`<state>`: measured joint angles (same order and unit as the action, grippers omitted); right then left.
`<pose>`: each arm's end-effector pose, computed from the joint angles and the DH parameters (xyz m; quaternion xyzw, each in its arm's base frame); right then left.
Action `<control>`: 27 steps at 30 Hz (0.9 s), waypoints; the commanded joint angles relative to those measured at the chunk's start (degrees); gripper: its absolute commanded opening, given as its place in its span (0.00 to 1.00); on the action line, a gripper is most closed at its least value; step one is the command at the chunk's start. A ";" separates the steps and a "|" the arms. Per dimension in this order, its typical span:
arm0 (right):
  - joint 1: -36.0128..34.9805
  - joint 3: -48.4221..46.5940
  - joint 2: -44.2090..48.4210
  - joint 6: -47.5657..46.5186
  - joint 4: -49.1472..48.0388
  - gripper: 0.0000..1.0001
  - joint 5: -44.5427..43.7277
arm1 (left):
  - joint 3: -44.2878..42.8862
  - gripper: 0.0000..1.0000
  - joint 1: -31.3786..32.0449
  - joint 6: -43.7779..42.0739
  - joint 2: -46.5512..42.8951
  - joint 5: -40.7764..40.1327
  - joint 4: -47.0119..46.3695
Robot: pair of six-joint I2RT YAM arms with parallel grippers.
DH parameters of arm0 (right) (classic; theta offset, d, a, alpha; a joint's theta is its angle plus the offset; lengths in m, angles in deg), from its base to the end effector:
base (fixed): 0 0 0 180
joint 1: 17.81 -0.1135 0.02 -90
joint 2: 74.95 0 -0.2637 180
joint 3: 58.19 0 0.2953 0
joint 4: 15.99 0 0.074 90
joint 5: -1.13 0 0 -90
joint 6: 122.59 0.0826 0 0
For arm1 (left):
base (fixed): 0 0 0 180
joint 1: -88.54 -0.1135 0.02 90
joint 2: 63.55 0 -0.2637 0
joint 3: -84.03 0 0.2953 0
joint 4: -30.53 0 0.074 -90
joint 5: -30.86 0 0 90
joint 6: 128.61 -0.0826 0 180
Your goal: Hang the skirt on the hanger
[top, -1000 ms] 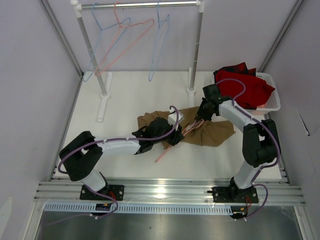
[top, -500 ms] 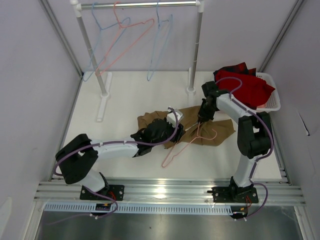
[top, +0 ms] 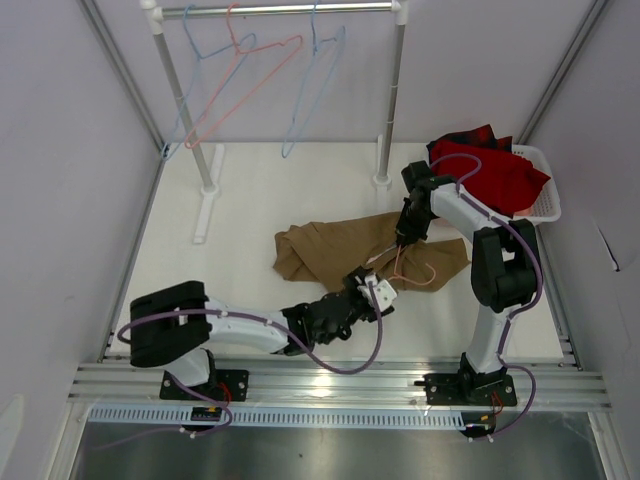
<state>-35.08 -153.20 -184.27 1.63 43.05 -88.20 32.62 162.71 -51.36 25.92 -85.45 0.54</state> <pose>0.4182 0.1310 0.1393 0.1450 0.9788 0.0681 0.1279 0.1434 -0.3716 0.1744 0.3975 0.6363 -0.1783 0.6366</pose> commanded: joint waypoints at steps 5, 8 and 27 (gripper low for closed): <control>0.05 -2.23 -1.95 0.32 -2.05 0.00 -0.49 | -0.39 0.73 5.45 -23.27 12.20 -7.09 -22.43; 0.05 -2.06 -1.87 0.41 -2.22 0.00 -0.40 | -1.54 0.74 5.63 -27.32 16.16 -6.57 -26.30; 0.14 -0.39 -2.04 0.15 -3.45 0.00 0.39 | -12.87 0.71 2.21 -35.84 27.25 -2.17 -21.04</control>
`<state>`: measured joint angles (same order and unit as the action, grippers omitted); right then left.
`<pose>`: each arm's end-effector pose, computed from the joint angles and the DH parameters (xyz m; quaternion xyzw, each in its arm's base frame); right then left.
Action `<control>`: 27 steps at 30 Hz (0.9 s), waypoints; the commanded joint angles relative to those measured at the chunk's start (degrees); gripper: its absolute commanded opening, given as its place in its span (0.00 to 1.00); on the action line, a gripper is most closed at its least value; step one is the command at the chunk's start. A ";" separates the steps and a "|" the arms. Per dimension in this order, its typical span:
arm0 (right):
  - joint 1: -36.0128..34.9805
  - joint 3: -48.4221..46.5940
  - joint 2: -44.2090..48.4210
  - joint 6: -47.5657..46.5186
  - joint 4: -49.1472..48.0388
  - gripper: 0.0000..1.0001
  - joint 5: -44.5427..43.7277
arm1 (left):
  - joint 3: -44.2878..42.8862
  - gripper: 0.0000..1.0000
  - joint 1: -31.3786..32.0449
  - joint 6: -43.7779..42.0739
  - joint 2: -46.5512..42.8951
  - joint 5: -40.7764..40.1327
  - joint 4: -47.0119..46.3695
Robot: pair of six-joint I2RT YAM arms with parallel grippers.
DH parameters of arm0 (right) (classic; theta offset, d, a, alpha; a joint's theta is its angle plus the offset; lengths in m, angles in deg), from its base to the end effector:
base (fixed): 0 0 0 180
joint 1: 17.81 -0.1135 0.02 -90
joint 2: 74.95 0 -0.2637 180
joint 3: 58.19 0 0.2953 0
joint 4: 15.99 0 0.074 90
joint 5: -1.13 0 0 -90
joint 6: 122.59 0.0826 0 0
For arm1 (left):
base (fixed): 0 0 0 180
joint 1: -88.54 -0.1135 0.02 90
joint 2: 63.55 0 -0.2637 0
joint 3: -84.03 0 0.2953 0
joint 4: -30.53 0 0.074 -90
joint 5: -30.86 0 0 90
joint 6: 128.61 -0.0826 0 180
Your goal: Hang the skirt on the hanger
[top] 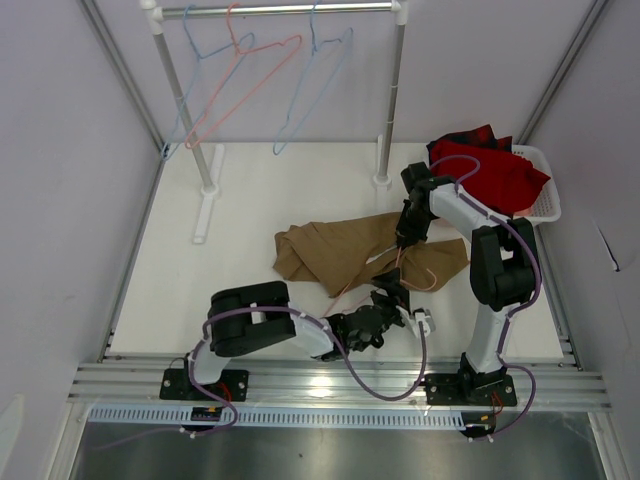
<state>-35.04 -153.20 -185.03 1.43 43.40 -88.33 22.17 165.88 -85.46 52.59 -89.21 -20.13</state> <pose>0.4178 0.1304 0.1335 0.1440 0.9803 0.0627 0.1199 0.1398 -0.4337 0.1013 0.5392 0.4864 0.0087 0.6875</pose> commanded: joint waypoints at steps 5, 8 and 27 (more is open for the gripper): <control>0.01 0.14 -1.01 0.35 -4.15 0.00 0.52 | -4.27 0.66 -2.19 -2.72 1.90 1.94 0.34; 0.01 0.23 -1.01 0.35 -4.33 0.00 0.61 | -5.24 0.57 -2.72 -3.42 1.99 2.20 -0.01; 0.10 4.62 4.70 -0.27 -7.23 0.20 2.89 | 2.31 0.00 -9.48 21.26 -16.64 6.42 7.02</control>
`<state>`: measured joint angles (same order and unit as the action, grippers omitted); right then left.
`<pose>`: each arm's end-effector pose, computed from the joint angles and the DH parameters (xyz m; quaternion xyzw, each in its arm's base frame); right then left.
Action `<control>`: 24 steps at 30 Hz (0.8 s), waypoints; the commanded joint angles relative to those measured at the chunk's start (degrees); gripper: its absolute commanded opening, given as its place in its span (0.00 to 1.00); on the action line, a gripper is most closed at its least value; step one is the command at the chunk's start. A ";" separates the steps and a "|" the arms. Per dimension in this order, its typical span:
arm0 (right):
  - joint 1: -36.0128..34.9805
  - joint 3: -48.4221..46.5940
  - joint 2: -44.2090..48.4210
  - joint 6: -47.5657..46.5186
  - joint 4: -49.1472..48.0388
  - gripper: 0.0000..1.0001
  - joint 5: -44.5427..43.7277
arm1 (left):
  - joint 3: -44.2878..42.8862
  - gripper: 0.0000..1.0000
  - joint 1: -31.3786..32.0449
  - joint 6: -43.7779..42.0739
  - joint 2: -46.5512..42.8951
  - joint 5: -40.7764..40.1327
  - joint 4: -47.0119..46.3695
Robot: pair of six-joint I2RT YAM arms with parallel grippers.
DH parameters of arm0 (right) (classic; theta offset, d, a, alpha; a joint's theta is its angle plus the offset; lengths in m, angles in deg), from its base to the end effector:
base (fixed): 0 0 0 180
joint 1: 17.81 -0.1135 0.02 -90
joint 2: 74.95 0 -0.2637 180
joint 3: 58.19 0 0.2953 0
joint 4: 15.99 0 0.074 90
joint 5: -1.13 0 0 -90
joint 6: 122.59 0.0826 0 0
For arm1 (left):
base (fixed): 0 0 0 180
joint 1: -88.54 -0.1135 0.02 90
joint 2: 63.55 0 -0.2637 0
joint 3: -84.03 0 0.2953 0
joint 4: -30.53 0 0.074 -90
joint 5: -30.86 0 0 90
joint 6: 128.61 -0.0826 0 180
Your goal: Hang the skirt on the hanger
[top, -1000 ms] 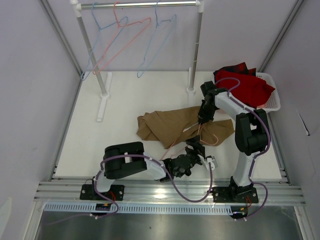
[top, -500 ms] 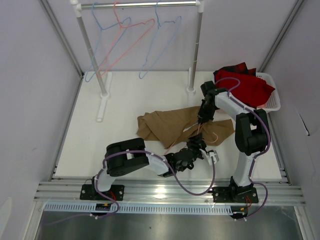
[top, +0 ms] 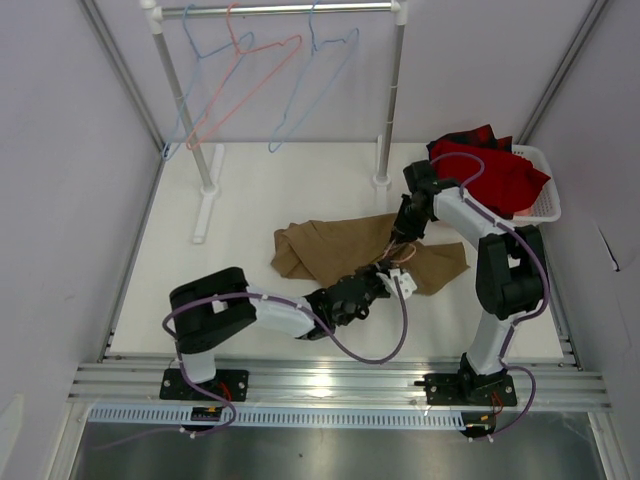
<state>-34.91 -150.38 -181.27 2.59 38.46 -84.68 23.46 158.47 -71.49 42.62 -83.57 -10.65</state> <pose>0.4165 0.1344 0.1489 0.1476 0.9708 0.1141 0.1509 0.1861 -0.4098 0.1443 0.4709 0.5598 -0.0637 0.6789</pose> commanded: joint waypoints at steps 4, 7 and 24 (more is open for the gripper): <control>0.23 1.89 3.57 -1.60 -2.38 0.43 -0.85 | 3.75 0.00 -4.09 12.13 -11.06 4.20 -0.80; 0.58 1.72 4.80 -1.60 -2.55 0.53 -0.50 | 5.86 0.00 -5.59 15.91 -12.74 6.84 -0.09; 0.76 -1.10 13.16 -1.25 -2.20 0.93 0.74 | 11.31 0.00 -7.97 22.51 -15.29 10.45 -3.34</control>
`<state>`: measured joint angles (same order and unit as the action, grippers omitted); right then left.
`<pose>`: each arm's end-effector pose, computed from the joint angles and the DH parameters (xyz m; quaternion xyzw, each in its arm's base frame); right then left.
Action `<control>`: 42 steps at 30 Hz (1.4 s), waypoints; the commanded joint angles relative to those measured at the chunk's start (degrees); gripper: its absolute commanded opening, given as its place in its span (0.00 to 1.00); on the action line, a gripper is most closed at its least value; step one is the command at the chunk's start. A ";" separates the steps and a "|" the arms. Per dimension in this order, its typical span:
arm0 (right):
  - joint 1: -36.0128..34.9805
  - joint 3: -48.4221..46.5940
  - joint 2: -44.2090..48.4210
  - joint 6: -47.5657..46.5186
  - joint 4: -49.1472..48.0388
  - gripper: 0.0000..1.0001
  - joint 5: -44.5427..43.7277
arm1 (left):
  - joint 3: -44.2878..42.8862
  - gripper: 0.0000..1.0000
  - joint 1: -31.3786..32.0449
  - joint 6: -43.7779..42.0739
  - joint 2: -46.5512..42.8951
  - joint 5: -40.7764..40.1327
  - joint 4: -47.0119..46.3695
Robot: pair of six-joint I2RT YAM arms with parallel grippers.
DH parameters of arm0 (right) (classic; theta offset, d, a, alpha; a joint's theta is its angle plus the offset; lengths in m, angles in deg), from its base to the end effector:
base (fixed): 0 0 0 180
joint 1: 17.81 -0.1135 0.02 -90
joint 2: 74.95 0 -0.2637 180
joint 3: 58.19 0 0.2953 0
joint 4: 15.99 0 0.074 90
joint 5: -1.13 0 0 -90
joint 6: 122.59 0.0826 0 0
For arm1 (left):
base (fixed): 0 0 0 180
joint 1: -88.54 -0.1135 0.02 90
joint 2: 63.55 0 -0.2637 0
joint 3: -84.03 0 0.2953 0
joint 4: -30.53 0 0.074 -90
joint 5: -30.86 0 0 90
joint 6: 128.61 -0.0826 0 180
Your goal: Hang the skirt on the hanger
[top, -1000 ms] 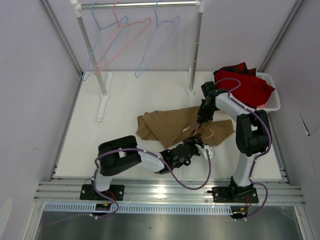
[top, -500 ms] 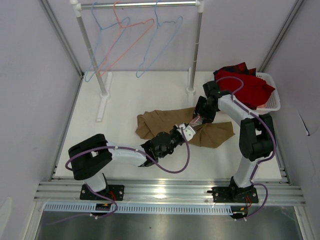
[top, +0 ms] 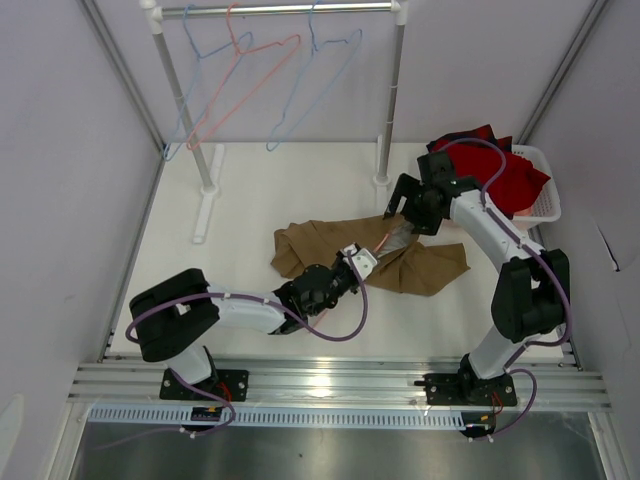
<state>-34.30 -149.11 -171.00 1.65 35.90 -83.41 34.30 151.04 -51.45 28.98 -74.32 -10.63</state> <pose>0.4072 0.1287 0.2183 0.1344 0.9484 0.1627 0.2366 0.2048 -0.3466 0.1719 0.3616 0.6189 -0.2041 0.6667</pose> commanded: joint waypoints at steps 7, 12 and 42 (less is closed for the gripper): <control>-0.99 1.94 8.15 -1.98 -2.28 0.49 -5.27 | 1.00 0.00 -0.89 3.35 -4.64 1.56 -1.27; -3.46 4.40 9.13 -3.74 -3.07 0.23 -10.55 | 1.61 0.00 -2.03 5.89 -7.80 2.43 1.02; -5.04 -1.04 -8.10 -11.39 -10.46 0.39 -25.48 | -4.89 0.00 -7.48 11.87 -14.40 6.74 20.28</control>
<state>-39.08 -146.42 -177.25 -8.36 26.72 -103.96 31.49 144.33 -40.81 16.59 -68.84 9.99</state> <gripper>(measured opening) 0.388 0.031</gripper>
